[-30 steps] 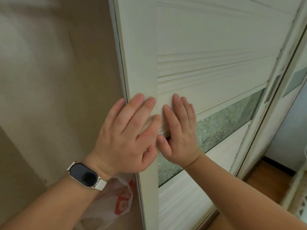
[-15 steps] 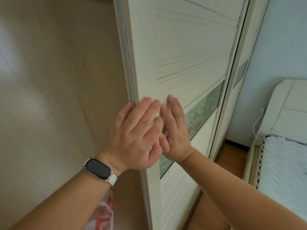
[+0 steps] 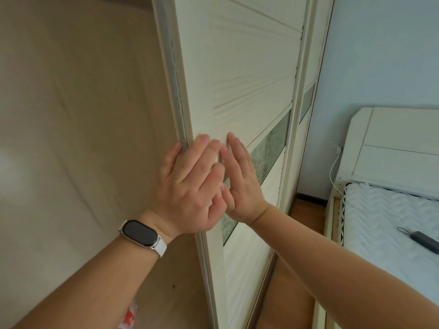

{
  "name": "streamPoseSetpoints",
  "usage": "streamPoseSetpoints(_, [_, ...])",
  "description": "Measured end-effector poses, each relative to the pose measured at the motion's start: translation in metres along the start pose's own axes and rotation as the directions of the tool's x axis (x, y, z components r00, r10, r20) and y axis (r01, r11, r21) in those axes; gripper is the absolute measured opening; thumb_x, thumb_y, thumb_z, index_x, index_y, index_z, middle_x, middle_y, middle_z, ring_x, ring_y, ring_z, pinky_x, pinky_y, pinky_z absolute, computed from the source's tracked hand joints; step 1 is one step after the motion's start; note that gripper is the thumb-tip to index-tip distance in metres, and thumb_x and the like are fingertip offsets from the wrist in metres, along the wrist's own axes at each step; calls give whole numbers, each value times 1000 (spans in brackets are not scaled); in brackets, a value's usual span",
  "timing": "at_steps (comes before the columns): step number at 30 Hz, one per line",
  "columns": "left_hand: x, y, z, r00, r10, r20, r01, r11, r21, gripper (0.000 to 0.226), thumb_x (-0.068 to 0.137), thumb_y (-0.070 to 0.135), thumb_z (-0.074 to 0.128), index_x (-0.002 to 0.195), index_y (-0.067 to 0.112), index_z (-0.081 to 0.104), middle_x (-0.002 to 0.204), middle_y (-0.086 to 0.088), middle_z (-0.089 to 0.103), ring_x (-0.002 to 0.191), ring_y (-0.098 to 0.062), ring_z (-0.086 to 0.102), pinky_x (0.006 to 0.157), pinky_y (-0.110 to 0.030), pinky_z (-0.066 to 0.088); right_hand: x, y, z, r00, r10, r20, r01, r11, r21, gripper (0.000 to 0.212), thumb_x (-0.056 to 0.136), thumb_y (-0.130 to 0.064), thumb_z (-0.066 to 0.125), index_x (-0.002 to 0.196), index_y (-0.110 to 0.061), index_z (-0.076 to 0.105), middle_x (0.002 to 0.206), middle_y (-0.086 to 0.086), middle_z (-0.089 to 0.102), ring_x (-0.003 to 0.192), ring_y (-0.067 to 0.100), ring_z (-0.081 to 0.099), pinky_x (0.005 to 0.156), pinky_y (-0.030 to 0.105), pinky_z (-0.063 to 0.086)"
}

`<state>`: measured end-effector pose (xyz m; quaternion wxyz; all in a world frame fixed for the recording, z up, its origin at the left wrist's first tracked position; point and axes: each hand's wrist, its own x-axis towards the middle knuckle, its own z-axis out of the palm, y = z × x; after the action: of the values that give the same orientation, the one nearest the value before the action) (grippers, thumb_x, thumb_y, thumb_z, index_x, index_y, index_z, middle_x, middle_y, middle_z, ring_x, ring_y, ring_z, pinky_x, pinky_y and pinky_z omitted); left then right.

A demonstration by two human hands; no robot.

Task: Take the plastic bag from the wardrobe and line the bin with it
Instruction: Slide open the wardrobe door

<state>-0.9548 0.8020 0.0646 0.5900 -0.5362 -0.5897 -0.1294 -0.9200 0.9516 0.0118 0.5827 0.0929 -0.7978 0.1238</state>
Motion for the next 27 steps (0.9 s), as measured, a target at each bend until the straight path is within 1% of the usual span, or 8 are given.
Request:
streamPoseSetpoints(4, [11,3,27,1000,-2,15,2,1000,-2,27,78,25,53,93,7,67,127,-17,63,133,-30,39,109,-50,29,0,33,8,999,-6,-37,6,1000,2,60,99,-42,22,139,2,29,145,33,30,139,42,27,110,57,28])
streamPoseSetpoints(8, [22,9,55,1000,-7,28,7,1000,10,28,79,25,53,95,7,67,128,-17,62,134,-29,37,107,-50,32,1,66,8,999,-10,-44,10,1000,-2,60,99,-44,21,141,-2,27,145,32,31,138,43,28,109,58,28])
streamPoseSetpoints(13, [35,15,87,999,-7,45,5,999,41,27,77,25,56,95,8,67,129,-16,62,134,-30,39,108,-50,31,5,103,8,999,-10,-31,10,1000,2,60,98,-43,20,140,-2,28,145,32,31,137,44,29,108,59,29])
streamPoseSetpoints(16, [43,18,104,999,-10,47,8,999,51,26,78,24,55,93,8,68,128,-16,63,131,-30,42,106,-51,33,7,121,5,1000,-2,-8,2,1000,-2,61,98,-44,21,140,0,30,145,32,30,138,43,28,109,58,28])
streamPoseSetpoints(18, [46,18,111,999,-10,36,9,999,34,26,78,24,54,90,8,69,126,-17,64,130,-31,42,104,-51,35,8,130,2,1000,-14,5,14,1000,-3,62,98,-44,23,139,1,31,145,32,31,138,42,29,110,57,28])
streamPoseSetpoints(21, [44,17,114,1000,8,18,-9,1000,28,26,76,25,54,85,7,71,122,-17,66,130,-31,40,101,-52,36,9,137,0,997,-70,11,71,997,-19,61,96,-44,27,139,0,33,144,32,32,138,41,30,109,55,30])
streamPoseSetpoints(23, [43,16,113,1000,12,17,-12,999,48,26,75,26,55,85,7,71,122,-17,66,131,-31,39,103,-51,34,10,136,0,998,-64,11,64,998,-12,61,96,-44,28,139,-1,33,145,31,32,138,41,30,108,56,31])
streamPoseSetpoints(27, [45,19,108,998,5,57,-9,998,69,23,76,24,56,86,8,69,122,-16,66,129,-32,43,103,-52,35,8,131,-2,998,-43,39,44,999,-8,61,97,-43,26,140,0,32,146,31,31,139,40,29,109,56,30])
